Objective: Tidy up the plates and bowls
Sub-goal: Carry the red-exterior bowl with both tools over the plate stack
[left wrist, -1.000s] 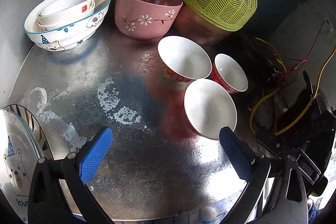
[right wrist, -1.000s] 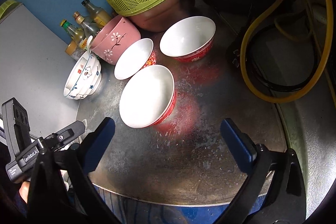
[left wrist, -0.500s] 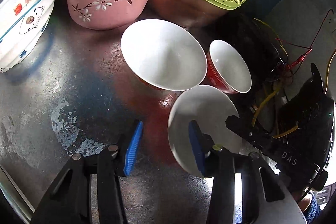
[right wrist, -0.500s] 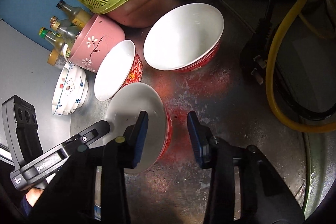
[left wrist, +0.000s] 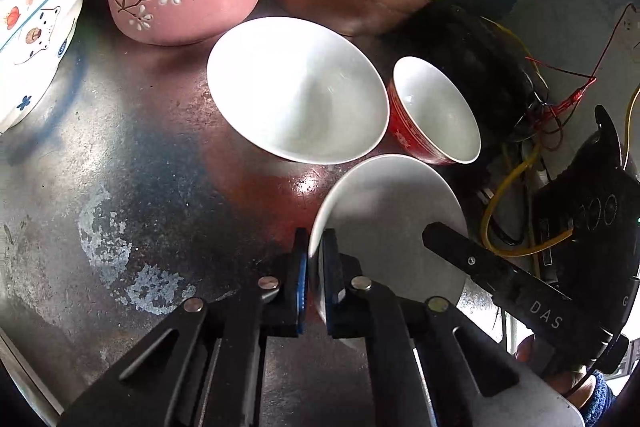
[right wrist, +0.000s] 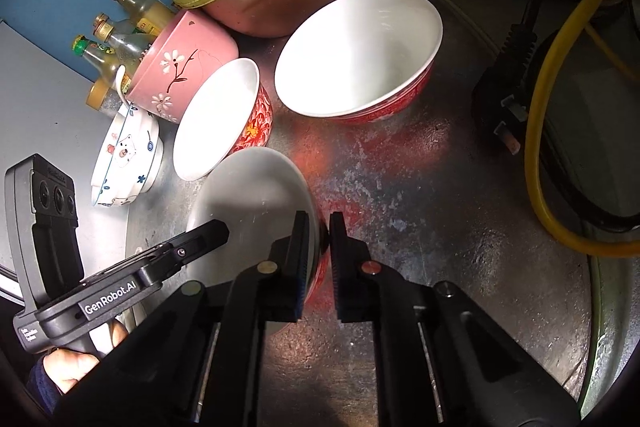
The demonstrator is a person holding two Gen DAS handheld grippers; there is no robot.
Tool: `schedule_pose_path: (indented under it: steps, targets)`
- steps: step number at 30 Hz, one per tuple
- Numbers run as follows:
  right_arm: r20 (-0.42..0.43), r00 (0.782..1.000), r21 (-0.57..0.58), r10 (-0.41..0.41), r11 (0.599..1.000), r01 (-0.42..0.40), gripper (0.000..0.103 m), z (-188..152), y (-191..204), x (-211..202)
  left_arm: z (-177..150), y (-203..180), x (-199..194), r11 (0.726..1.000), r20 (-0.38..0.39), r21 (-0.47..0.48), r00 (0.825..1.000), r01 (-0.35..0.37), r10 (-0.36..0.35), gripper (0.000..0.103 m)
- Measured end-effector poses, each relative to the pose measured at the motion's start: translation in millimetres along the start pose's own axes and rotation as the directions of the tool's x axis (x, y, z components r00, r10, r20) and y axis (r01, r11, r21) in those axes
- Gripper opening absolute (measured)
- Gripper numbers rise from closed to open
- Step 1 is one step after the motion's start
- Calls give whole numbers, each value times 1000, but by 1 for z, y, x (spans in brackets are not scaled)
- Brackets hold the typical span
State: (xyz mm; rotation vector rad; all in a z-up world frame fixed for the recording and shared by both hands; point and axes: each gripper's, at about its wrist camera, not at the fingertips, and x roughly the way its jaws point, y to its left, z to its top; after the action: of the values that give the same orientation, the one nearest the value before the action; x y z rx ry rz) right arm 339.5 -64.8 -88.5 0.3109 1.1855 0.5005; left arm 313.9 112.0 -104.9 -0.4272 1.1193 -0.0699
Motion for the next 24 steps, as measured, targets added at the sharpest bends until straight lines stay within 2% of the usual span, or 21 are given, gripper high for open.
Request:
schedule_pose_path:
  steps: [12, 24]
  targets:
    - [23, 999, -39, 37, 999, -37, 11, -11, 24, -22, -20, 5, -41, 1000, 48, -10, 999, -18, 18, 4]
    - [9, 996, -126, 92, 988, -90, 11, -29, 69, -32, -52, 27, -99, 996, 116, -67, 991, -63, 71, 4]
